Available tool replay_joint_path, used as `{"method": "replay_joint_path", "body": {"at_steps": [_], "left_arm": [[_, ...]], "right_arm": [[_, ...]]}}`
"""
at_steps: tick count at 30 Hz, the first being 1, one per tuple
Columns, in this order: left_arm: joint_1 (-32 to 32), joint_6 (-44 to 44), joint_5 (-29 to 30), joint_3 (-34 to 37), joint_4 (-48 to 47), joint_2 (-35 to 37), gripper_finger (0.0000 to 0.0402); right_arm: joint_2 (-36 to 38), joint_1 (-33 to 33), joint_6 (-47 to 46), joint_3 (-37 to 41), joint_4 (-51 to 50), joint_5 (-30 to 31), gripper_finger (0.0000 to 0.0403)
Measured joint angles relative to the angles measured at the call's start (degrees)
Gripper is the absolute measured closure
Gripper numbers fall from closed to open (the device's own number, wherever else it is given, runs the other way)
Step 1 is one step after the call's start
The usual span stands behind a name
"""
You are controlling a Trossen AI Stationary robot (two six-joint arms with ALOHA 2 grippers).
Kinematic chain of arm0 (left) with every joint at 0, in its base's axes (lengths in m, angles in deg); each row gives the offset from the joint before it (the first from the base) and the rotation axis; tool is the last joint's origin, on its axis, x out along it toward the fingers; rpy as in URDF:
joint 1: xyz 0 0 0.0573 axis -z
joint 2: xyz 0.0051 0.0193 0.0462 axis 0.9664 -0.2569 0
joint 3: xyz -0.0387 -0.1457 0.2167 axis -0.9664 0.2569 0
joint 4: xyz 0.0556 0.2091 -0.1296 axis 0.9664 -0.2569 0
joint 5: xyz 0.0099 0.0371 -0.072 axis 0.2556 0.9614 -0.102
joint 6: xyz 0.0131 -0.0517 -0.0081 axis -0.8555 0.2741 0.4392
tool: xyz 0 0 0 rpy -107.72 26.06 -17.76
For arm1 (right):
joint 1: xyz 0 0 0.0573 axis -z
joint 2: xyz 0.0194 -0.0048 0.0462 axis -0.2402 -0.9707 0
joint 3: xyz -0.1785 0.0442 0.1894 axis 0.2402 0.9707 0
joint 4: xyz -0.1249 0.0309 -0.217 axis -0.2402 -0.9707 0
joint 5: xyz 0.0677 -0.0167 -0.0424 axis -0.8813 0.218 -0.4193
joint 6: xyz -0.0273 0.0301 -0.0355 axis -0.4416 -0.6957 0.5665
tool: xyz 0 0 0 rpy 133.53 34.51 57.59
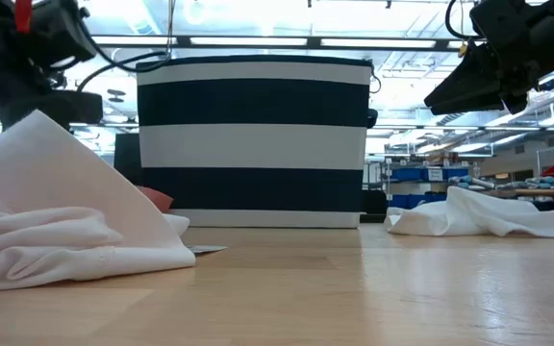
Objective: Sort clothes
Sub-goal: Put the pink underwear into the blue laundry bin
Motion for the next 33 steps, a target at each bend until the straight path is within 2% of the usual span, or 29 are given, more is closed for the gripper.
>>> {"method": "replay_joint_path", "body": {"at_steps": [5,7,11,15,21,27,33], "left_arm": [[0.0,3.7,-2.0,4.8,2.0,0.0,0.0277],[0.0,5.3,-3.7,6.2,2.2,0.0,0.0300],[0.3,6.7,-5.9,6.7,2.9,0.0,0.0381],[0.3,6.6,-6.1,4.1,3.7,0.0,0.0396],[0.3,2.0,-6.1,-5.9,0.6,0.0,0.0399],[0.3,-3.7,-3.8,-20.4,-5.5,0.0,0.0400],[0.3,-11.4,-1.1,-33.7,-5.6,-1.1,0.0401]], "right_arm": [[0.0,0.0,0.0,0.0,0.0,0.0,0.0252],[0.0,0.0,0.0,0.0,0.0,0.0,0.0252],[0.0,0.2,0.0,0.0,0.0,0.0,0.0252],[0.0,0.5,0.0,0.0,0.0,0.0,0.0252],[0.0,0.5,0.0,0.0,0.0,0.0,0.0252],[0.0,0.5,0.1,0.0,0.0,0.0,0.0252],[0.0,0.5,0.1,0.0,0.0,0.0,0.0252]]}}
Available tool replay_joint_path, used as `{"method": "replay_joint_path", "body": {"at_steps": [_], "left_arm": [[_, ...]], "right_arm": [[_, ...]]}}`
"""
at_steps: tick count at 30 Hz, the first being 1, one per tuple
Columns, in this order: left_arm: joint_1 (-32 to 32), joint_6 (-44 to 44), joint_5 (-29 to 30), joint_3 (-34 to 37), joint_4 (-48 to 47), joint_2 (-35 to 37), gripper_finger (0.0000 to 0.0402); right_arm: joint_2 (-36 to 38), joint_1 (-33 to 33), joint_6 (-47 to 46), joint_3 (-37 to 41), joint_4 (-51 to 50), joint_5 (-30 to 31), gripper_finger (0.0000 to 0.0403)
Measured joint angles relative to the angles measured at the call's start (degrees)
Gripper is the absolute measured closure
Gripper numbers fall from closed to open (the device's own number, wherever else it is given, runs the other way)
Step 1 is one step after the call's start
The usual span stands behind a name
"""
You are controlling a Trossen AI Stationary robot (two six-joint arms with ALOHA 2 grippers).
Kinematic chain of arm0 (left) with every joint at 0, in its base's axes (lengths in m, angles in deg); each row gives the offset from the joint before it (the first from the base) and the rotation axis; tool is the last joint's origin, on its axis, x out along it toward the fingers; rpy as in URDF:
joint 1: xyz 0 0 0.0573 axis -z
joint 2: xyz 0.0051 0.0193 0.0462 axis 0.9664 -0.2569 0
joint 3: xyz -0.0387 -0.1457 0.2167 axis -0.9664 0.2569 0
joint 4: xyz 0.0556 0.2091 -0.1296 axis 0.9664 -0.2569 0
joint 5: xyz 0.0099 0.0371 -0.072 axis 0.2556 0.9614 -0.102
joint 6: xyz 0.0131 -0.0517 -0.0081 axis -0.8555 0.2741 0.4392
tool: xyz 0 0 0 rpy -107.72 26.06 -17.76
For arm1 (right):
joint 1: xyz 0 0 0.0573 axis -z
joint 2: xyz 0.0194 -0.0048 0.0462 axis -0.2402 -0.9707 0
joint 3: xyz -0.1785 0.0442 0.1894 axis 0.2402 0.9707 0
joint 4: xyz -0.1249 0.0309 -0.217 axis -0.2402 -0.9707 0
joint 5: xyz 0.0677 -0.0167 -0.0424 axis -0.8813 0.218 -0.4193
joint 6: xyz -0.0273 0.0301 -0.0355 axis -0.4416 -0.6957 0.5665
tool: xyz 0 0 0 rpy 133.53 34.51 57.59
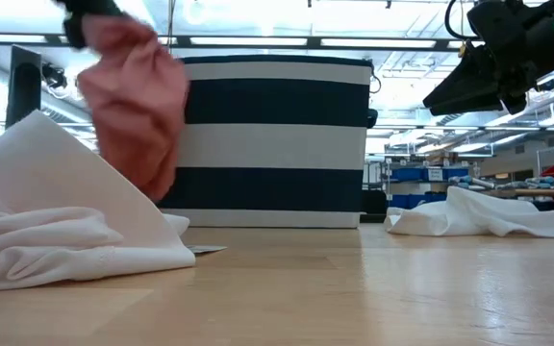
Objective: Sort clothes
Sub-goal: Put the pink underwear into the blue laundry bin
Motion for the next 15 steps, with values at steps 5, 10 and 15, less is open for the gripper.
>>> {"method": "replay_joint_path", "body": {"at_steps": [5,10,15], "left_arm": [[-0.2,-6.7,3.5,-10.2,0.3,-4.8,0.0401],[-2.5,-16.0,4.0,-23.5,-0.2,-14.2,0.0401],[-6.2,-25.4,2.4,-37.5,-0.8,-24.7,0.0401]], "right_arm": [[0.0,0.0,0.0,0.0,0.0,0.0,0.0252],[0.0,0.0,-0.3,0.0,0.0,0.0,0.0252],[0.0,0.0,-0.3,0.0,0.2,0.0,0.0252]]}}
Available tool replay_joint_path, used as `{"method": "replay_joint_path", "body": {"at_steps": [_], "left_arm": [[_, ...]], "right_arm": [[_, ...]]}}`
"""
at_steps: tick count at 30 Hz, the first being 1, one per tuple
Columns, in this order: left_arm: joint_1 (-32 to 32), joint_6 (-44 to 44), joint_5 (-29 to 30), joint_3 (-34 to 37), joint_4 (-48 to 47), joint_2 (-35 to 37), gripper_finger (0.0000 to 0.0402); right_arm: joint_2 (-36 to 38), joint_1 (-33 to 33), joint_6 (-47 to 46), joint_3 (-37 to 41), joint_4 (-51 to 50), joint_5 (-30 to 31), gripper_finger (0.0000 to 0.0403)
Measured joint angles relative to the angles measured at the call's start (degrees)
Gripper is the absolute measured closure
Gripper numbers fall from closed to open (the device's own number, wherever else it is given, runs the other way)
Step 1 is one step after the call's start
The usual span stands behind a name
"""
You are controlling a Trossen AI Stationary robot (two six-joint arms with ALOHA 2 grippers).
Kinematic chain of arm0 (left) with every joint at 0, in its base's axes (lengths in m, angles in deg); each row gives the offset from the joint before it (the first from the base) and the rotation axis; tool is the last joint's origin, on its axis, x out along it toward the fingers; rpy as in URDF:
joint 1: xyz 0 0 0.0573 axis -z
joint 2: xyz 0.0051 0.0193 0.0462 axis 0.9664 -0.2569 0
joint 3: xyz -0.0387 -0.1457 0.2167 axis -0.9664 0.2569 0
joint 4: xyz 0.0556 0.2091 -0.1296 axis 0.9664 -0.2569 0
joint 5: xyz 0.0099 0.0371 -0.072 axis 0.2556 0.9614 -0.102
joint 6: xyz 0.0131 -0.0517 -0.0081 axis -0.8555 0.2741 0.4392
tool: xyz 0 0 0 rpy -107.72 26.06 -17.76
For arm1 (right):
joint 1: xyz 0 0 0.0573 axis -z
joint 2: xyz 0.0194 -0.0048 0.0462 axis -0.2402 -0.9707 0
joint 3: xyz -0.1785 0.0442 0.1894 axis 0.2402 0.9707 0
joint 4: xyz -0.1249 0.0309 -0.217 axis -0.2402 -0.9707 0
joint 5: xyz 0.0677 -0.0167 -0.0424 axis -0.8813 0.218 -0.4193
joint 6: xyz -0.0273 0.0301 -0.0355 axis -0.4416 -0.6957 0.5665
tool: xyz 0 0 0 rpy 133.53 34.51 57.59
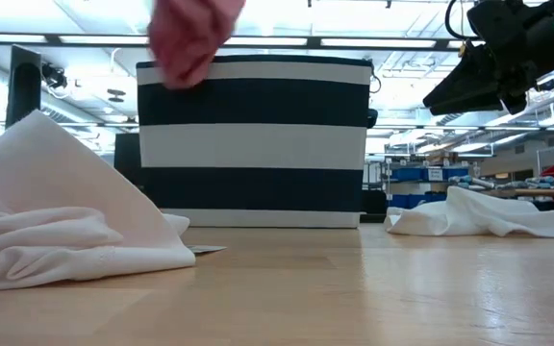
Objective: Sort clothes
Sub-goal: Put the pink underwear into the blue laundry bin
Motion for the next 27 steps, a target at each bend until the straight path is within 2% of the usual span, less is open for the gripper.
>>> {"method": "replay_joint_path", "body": {"at_steps": [7,13,20,27], "left_arm": [[-7.4,-6.4,-8.1,-15.6,0.1,-12.7,0.0401],[-13.8,-9.0,-8.9,-24.1,0.2,-20.5,0.0401],[-19.4,-8.6,-11.4,-26.0,-2.0,-25.5,0.0401],[-20.6,-8.4,-12.3,-25.9,-7.9,-33.8,0.0401]], "right_arm": [[0.0,0.0,0.1,0.0,0.3,0.0,0.0252],[0.0,0.0,0.3,0.0,0.3,0.0,0.0252],[0.0,0.0,0.7,0.0,0.2,0.0,0.0252],[0.0,0.0,1.5,0.0,0.2,0.0,0.0252]]}}
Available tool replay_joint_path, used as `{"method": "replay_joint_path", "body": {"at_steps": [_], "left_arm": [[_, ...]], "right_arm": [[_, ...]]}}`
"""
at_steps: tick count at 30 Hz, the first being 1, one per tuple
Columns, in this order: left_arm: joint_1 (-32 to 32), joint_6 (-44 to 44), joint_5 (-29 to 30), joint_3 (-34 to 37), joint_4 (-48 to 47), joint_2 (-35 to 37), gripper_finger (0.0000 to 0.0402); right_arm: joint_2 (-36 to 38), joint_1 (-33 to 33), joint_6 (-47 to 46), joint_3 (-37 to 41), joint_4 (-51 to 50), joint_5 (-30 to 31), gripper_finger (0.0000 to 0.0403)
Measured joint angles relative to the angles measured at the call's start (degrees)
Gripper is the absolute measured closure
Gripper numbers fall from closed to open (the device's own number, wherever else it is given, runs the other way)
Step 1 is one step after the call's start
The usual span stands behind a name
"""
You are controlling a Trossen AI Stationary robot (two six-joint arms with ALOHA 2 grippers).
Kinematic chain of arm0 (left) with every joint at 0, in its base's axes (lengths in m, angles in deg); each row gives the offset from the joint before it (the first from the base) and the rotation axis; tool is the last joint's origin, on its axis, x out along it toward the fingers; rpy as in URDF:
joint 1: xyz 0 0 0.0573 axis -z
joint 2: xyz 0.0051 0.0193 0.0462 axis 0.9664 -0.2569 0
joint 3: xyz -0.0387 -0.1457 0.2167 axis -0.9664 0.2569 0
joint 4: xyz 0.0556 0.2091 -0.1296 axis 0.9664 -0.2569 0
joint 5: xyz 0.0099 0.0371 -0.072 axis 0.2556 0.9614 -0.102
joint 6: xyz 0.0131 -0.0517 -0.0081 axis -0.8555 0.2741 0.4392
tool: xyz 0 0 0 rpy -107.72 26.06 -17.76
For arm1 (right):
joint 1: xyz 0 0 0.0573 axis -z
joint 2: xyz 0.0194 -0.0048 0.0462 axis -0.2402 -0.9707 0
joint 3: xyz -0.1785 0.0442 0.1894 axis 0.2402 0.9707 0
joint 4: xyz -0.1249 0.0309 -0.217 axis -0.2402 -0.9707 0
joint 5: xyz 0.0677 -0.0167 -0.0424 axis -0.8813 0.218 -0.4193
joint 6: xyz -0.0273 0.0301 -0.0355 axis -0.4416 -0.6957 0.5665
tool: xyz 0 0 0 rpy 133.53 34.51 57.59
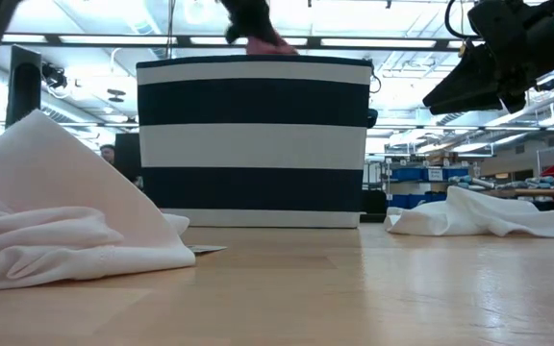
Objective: Sort clothes
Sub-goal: Put the pink underwear into the blue laundry bin
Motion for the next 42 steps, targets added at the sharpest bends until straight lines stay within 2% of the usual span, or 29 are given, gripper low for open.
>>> {"method": "replay_joint_path", "body": {"at_steps": [4,9,19,27,34,39,42], "left_arm": [[0.0,-0.6,-0.1,0.0,0.0,-6.5,0.0401],[-0.4,-0.6,-5.1,0.0,0.0,-15.4,0.0401],[-1.4,2.7,-5.5,-0.1,2.6,-27.7,0.0392],[-1.5,4.2,-7.4,-0.2,5.3,-30.7,0.0388],[-1.5,4.3,-7.7,-0.5,4.3,-30.5,0.0344],[-1.6,4.2,-7.6,-5.8,-3.1,-30.8,0.0327],[-1.5,2.5,-7.5,-11.4,-8.4,-30.9,0.0326]], "right_arm": [[0.0,0.0,0.0,0.0,0.0,0.0,0.0252],[0.0,0.0,0.0,0.0,0.0,0.0,0.0252],[0.0,0.0,0.1,0.0,0.0,0.0,0.0252],[0.0,0.0,0.2,0.0,-0.1,0.0,0.0252],[0.0,0.0,0.2,0.0,-0.1,0.0,0.0252],[0.0,0.0,0.2,0.0,-0.1,-0.5,0.0252],[0.0,0.0,0.2,0.0,-0.1,-0.8,0.0252]]}}
